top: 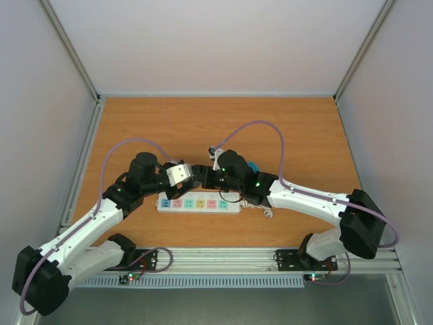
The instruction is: Insert the plug
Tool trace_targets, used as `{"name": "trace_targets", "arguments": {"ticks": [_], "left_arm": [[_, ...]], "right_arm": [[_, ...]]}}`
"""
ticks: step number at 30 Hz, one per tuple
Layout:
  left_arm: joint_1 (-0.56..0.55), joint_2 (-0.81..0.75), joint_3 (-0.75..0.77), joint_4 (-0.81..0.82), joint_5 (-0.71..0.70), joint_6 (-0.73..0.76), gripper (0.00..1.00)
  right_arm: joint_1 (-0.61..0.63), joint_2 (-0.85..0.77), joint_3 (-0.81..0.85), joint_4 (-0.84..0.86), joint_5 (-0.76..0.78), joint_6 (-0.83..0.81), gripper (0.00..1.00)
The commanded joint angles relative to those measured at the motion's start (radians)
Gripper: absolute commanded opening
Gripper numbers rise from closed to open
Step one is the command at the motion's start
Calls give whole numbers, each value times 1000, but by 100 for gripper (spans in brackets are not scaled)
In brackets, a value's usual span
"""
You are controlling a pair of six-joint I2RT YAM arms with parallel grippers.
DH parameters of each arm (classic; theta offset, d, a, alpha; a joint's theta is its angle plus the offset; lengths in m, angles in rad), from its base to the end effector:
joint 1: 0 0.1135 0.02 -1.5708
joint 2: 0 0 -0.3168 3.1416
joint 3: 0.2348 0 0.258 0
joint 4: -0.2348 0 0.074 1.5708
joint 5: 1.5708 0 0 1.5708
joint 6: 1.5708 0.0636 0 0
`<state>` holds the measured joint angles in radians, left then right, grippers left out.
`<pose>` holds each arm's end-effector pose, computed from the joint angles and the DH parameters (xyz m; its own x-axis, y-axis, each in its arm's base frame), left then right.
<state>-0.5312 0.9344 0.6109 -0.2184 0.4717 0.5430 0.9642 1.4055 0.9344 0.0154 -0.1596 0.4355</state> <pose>0.1584 -0.1266 0.2780 0.0259 0.5186 -0.8546 0.9035 0.3537 0.2420 0.1864 0.2864 0.3054 -0.6040 -0.1398 -0.7846 -0.7034 0.5565 0.4422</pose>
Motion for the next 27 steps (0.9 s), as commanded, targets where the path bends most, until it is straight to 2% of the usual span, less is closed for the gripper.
{"name": "trace_targets", "arguments": {"ticks": [1, 3, 5, 7, 8, 10, 11, 13, 16, 19, 23, 27], "left_arm": [[6, -36, 7, 99, 77, -122, 36], [6, -47, 7, 98, 78, -132, 36], [7, -58, 6, 86, 86, -136, 37], [7, -61, 10, 52, 106, -124, 44], [7, -60, 14, 28, 109, -110, 55], [7, -53, 17, -40, 102, -38, 95], [7, -45, 16, -76, 84, 1, 99], [7, -20, 10, -142, 28, 110, 100], [7, 62, 25, -320, -44, 309, 100], [8, 152, 24, -430, -116, 445, 100], [11, 220, -2, -412, -215, 506, 100], [17, 209, -7, -406, -250, 533, 100]], "right_arm": [[32, 43, 41, 41, 72, 19, 89], [36, 53, 49, 41, 75, 26, 83], [37, 56, 47, 41, 83, 33, 74], [38, 48, 40, 38, 105, 40, 56], [38, 39, 37, 29, 124, 44, 46], [38, 16, 37, 0, 171, 46, 32], [38, 6, 41, -30, 203, 45, 28], [37, -13, 54, -99, 266, 45, 23], [38, -45, 57, -190, 366, 38, 19], [37, -76, 57, -257, 436, 36, 16], [37, -100, 50, -305, 472, 38, 13], [38, -109, 38, -337, 494, 40, 11]]}}
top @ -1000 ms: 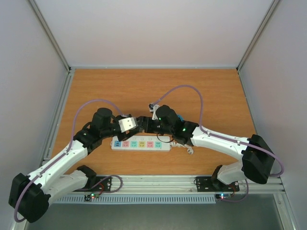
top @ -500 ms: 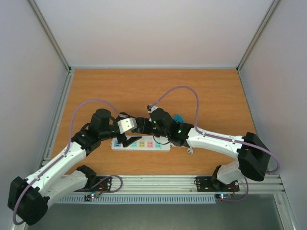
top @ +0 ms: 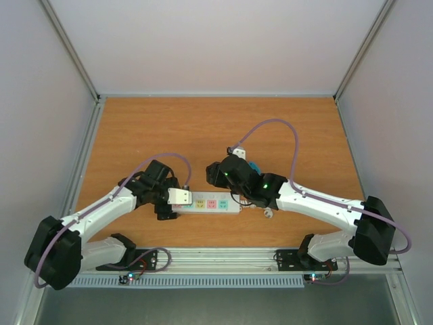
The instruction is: Insert the plug
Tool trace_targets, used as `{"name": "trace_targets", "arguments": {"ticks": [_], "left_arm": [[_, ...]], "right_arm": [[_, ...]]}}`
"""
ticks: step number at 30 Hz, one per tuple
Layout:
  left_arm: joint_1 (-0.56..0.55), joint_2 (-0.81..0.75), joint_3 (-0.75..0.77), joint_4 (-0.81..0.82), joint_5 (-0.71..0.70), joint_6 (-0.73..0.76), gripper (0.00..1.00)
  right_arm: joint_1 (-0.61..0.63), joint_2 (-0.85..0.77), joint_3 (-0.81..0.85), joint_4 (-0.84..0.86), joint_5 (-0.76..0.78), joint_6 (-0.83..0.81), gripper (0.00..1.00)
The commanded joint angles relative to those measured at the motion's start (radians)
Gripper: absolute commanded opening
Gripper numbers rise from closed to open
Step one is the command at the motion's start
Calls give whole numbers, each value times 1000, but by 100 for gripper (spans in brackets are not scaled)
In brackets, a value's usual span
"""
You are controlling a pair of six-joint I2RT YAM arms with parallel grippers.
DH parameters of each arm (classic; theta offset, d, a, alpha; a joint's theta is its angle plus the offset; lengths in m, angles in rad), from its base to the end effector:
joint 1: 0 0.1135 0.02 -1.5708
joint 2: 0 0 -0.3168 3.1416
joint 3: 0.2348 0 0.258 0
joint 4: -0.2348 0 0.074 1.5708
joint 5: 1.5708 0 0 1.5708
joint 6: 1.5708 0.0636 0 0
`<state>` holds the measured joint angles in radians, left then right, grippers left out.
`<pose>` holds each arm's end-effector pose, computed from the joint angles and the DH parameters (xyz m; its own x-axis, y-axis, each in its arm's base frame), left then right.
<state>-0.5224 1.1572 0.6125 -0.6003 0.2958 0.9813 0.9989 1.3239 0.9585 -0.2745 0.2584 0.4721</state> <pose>0.1589 -0.1129 0.2021 0.0447 0.8918 -0.4503 0.9794 0.0497 0.1957 0.1799 0.2494 0.3062 -0.6071 -0.1308 -0.7838 -0.4783 0.8479 0.2289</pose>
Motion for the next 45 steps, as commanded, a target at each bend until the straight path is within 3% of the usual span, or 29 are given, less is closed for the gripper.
{"name": "trace_targets", "arguments": {"ticks": [1, 5, 12, 19, 25, 31, 34, 38, 42, 45], "left_arm": [[12, -19, -10, -27, -76, 106, 100], [48, 1, -10, -40, -91, 159, 100], [172, 174, 90, -138, -42, 269, 100], [188, 283, 139, -201, 26, 295, 99], [187, 334, 139, -175, 112, 149, 72], [134, 260, 4, 25, 16, -26, 58], [84, 237, -30, 104, -37, -131, 57], [28, 251, -1, 122, -41, -260, 63], [26, 244, 35, 8, 60, -253, 98], [62, 184, 49, -83, 139, -203, 100]], "right_arm": [[2, -32, 12, -49, 76, 3, 10], [3, -54, -6, -49, 78, 6, 8], [5, -91, -27, -43, 61, 0, 8], [6, -97, -36, -53, 54, -7, 9], [6, -97, -23, -89, 84, -6, 8], [6, -83, -11, -118, 115, -8, 8], [6, -67, -9, -126, 124, -11, 8], [7, -43, -7, -127, 114, -19, 7], [26, -4, -4, -128, 87, -29, 5], [63, 34, 16, -148, 92, -26, 4]]}}
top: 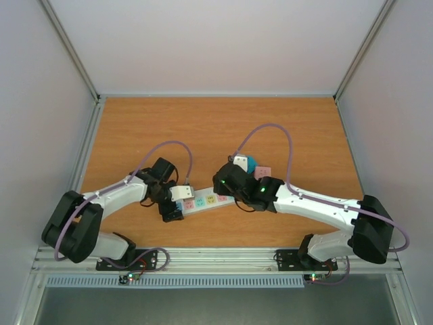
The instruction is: Insert the plug
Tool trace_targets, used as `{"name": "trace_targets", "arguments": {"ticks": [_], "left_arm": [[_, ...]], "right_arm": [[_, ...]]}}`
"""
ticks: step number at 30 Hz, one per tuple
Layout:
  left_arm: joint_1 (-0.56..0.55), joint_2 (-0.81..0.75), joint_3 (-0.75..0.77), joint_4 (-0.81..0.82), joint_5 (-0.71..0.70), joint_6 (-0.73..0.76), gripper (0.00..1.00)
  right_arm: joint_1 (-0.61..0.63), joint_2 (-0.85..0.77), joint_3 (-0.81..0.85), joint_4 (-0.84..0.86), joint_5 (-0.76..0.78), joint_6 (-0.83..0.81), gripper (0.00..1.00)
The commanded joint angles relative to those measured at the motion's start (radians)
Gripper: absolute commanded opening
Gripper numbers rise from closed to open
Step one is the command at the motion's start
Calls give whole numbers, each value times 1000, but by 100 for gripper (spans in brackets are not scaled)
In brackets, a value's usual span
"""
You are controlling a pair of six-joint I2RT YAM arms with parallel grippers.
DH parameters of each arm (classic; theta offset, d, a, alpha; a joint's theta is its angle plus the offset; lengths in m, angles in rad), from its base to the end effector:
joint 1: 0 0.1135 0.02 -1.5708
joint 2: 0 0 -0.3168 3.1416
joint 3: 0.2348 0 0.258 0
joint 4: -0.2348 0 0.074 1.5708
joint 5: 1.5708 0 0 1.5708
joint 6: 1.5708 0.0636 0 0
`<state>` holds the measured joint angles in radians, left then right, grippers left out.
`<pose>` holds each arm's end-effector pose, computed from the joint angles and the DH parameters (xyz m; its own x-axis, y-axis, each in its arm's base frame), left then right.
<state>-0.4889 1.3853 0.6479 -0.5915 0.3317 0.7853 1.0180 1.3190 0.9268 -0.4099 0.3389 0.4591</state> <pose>0.1843 -0.1215 0.1704 -0.2435 0.8867 -0.3929 0.9688 0.2420 -0.0542 0.1698 0.2349 0.2836 -0.6403 -0.2418 -0.7291 -0.4435 0.8914 0.0938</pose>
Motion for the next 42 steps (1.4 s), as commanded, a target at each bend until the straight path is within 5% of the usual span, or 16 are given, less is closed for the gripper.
{"name": "trace_targets", "arguments": {"ticks": [1, 7, 14, 23, 42], "left_arm": [[49, -66, 26, -137, 128, 17, 100], [260, -188, 135, -329, 209, 193, 100], [437, -106, 186, -235, 195, 82, 100], [467, -73, 113, -155, 207, 106, 100], [477, -77, 51, -85, 174, 141, 100]], "right_arm": [[57, 53, 58, -19, 12, -12, 4], [132, 201, 161, -78, 20, 2, 3], [212, 399, 339, -176, 42, 12, 1], [244, 571, 491, -225, 48, 21, 1], [244, 658, 549, -269, 85, 36, 1]]}}
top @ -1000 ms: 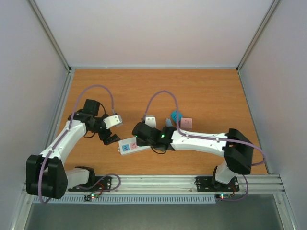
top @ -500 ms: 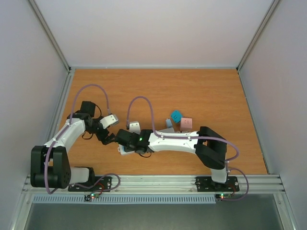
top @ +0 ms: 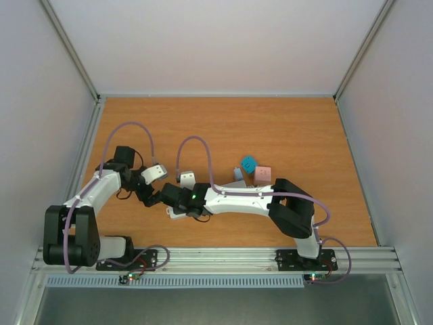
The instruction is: Insert the plug
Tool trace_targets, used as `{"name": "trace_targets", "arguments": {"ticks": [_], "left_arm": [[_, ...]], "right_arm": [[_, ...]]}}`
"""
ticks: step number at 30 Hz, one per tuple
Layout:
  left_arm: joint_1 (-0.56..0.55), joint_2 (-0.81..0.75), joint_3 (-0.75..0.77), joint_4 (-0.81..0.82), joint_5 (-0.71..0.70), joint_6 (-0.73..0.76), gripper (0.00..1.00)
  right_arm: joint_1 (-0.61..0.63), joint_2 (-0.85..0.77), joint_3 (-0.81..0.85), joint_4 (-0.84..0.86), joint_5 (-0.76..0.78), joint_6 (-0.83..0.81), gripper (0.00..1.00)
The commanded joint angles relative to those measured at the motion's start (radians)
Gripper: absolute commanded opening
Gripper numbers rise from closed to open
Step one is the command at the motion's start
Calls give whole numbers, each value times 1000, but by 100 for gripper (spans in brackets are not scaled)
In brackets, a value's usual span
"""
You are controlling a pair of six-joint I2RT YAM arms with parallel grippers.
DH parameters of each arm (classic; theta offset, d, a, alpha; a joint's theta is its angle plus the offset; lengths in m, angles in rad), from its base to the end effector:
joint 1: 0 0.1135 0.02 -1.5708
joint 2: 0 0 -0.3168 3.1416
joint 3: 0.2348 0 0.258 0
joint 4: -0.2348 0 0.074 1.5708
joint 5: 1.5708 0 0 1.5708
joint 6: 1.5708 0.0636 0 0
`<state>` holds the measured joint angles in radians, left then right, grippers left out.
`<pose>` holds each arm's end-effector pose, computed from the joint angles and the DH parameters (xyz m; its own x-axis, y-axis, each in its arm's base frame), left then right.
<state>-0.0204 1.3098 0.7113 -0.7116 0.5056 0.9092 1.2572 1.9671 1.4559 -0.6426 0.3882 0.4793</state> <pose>0.2121 -0.0351 0.2025 -0.4809 0.7003 -0.5276 0.8498 0.5203 -0.0841 0.1600 0.4152 0.2139 -0.6345 -0.5728 -0.5190 -0.6092 0.7838 -0.1203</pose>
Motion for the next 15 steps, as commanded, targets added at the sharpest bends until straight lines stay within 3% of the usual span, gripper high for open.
{"name": "trace_targets", "arguments": {"ticks": [1, 15], "left_arm": [[8, -3, -12, 34, 1, 20, 100], [8, 41, -29, 67, -12, 26, 100]], "right_arm": [[5, 9, 20, -39, 34, 17, 1], [8, -61, 41, -81, 53, 35, 1]]}}
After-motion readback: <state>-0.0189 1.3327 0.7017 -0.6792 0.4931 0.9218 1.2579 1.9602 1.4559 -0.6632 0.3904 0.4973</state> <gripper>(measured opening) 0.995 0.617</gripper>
